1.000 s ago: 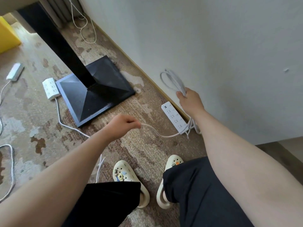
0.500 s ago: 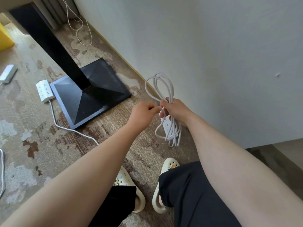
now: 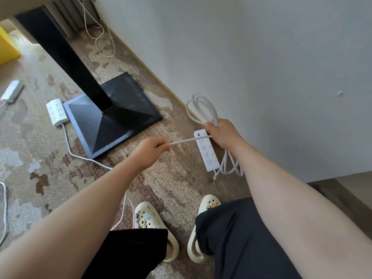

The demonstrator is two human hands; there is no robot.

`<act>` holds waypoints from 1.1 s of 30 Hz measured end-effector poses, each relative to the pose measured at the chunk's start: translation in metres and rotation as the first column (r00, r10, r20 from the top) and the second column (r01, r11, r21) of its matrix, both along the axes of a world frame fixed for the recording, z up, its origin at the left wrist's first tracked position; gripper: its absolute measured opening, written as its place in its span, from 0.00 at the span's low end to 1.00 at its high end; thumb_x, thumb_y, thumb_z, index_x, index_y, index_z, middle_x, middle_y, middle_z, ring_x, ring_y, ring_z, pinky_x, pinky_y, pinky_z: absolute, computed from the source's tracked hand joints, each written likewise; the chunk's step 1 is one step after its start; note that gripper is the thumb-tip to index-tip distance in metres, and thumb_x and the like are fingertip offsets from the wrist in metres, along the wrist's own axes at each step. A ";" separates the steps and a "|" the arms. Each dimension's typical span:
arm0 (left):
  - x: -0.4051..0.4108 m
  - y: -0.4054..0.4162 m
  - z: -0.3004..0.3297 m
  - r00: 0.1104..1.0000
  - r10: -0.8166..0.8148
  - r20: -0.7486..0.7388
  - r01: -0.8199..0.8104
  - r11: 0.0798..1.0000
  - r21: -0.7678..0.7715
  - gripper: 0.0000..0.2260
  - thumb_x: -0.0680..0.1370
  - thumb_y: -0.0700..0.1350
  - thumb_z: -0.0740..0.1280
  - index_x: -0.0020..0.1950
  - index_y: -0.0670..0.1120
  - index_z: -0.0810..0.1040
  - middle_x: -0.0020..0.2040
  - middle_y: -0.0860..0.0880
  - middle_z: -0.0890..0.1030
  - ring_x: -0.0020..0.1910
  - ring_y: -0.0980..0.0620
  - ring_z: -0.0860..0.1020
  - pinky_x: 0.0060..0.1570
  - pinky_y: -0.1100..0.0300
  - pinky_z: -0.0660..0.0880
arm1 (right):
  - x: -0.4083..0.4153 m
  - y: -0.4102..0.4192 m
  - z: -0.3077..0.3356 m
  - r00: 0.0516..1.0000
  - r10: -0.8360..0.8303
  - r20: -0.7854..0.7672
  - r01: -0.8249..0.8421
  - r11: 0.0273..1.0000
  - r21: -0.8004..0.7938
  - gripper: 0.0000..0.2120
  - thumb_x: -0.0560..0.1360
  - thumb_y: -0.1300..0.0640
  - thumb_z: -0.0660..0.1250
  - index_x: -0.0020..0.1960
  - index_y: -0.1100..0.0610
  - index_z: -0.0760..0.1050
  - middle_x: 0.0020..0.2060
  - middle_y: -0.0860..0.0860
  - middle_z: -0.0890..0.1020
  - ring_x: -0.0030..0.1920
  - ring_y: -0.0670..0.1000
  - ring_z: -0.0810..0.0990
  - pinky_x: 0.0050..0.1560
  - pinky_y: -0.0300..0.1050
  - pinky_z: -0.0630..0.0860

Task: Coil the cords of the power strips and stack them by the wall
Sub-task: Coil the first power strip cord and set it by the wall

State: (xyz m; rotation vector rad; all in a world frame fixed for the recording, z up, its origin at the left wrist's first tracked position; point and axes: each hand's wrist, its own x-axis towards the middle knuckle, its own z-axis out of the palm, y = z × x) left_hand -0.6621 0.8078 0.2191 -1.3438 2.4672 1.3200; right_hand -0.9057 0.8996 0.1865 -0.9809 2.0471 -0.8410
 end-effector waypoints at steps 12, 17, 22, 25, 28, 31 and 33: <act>0.001 -0.021 0.017 0.907 0.386 -0.171 -0.394 0.919 -0.016 0.12 0.81 0.48 0.63 0.43 0.45 0.81 0.27 0.52 0.70 0.17 0.60 0.62 0.17 0.68 0.60 | 0.027 -0.005 0.009 0.973 0.211 0.091 -0.212 0.977 -0.002 0.26 0.72 0.28 0.62 0.37 0.51 0.77 0.22 0.41 0.72 0.21 0.39 0.68 0.28 0.35 0.67; 0.029 -0.019 0.005 0.985 0.165 -0.059 -0.166 0.986 -0.017 0.10 0.80 0.50 0.64 0.44 0.49 0.82 0.30 0.51 0.73 0.22 0.59 0.64 0.23 0.64 0.63 | 0.011 0.000 0.002 0.982 0.037 0.186 -0.036 0.999 -0.008 0.23 0.77 0.37 0.64 0.33 0.53 0.76 0.22 0.44 0.71 0.23 0.47 0.67 0.27 0.42 0.67; 0.061 -0.020 -0.009 0.993 0.105 0.054 -0.102 0.993 -0.050 0.13 0.81 0.51 0.61 0.41 0.50 0.80 0.31 0.51 0.73 0.25 0.57 0.67 0.28 0.60 0.66 | -0.009 0.009 0.000 0.956 -0.286 0.060 0.288 0.957 -0.023 0.23 0.78 0.38 0.62 0.35 0.54 0.76 0.27 0.47 0.75 0.26 0.48 0.72 0.31 0.42 0.68; 0.080 -0.021 -0.016 0.982 0.144 0.120 -0.136 0.988 -0.074 0.14 0.82 0.50 0.60 0.40 0.48 0.79 0.32 0.51 0.73 0.27 0.54 0.69 0.30 0.59 0.67 | -0.024 0.016 -0.003 0.893 -0.450 0.029 0.451 0.892 -0.043 0.23 0.79 0.40 0.62 0.34 0.55 0.74 0.29 0.49 0.76 0.30 0.50 0.74 0.33 0.43 0.66; 0.080 -0.019 -0.014 0.966 0.246 0.082 -0.240 0.967 -0.085 0.14 0.82 0.50 0.60 0.40 0.48 0.79 0.31 0.50 0.73 0.26 0.55 0.67 0.27 0.60 0.65 | -0.023 0.018 -0.006 0.886 -0.463 0.025 0.464 0.886 -0.019 0.22 0.80 0.41 0.61 0.34 0.55 0.74 0.30 0.49 0.77 0.31 0.50 0.74 0.33 0.44 0.66; 0.053 -0.011 -0.002 0.976 0.217 -0.018 -0.218 0.972 -0.085 0.14 0.81 0.51 0.60 0.40 0.48 0.79 0.32 0.50 0.74 0.26 0.56 0.67 0.27 0.62 0.67 | -0.013 0.013 -0.006 0.916 -0.400 0.027 0.400 0.917 -0.001 0.22 0.80 0.41 0.60 0.36 0.55 0.75 0.31 0.50 0.77 0.31 0.51 0.75 0.33 0.44 0.67; 0.025 -0.005 0.012 0.987 0.147 -0.070 -0.153 0.984 -0.087 0.14 0.82 0.51 0.59 0.41 0.48 0.79 0.32 0.51 0.74 0.26 0.55 0.68 0.27 0.61 0.67 | -0.006 0.011 -0.005 0.925 -0.379 0.034 0.379 0.925 -0.010 0.21 0.81 0.42 0.59 0.37 0.55 0.75 0.32 0.50 0.77 0.32 0.51 0.75 0.33 0.44 0.67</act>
